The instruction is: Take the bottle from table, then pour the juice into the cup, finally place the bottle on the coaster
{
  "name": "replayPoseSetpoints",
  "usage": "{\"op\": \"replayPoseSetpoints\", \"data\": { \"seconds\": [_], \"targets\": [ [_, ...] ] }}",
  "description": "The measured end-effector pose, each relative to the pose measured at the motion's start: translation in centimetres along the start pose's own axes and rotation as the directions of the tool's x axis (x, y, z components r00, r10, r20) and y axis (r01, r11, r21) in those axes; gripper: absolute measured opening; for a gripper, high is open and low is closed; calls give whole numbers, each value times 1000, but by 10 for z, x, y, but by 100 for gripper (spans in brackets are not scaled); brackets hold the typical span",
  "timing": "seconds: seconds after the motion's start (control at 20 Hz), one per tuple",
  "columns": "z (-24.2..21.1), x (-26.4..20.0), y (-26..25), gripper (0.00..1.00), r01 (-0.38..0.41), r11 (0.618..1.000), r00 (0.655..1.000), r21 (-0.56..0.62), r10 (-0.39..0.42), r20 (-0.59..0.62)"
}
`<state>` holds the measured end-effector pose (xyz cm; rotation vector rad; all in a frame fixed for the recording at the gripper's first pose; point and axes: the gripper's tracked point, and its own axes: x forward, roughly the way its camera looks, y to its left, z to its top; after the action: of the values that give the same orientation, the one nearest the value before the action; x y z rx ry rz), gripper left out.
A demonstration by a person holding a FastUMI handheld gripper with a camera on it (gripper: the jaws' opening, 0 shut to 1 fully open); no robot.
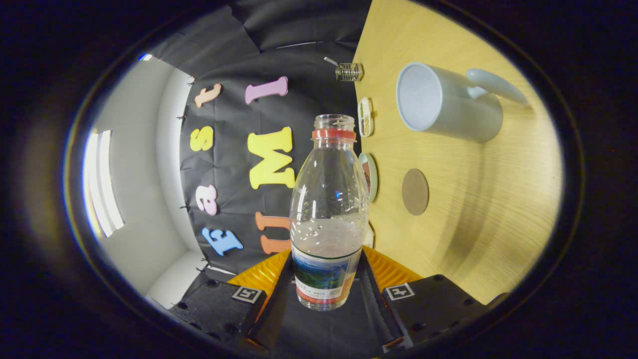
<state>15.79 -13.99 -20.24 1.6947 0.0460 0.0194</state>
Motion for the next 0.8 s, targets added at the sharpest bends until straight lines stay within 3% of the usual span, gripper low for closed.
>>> {"op": "replayPoseSetpoints", "data": {
  "seconds": [0.8],
  "targets": [
    [5,11,10,75,9,994,1000,113,-10,10]
  ]
}}
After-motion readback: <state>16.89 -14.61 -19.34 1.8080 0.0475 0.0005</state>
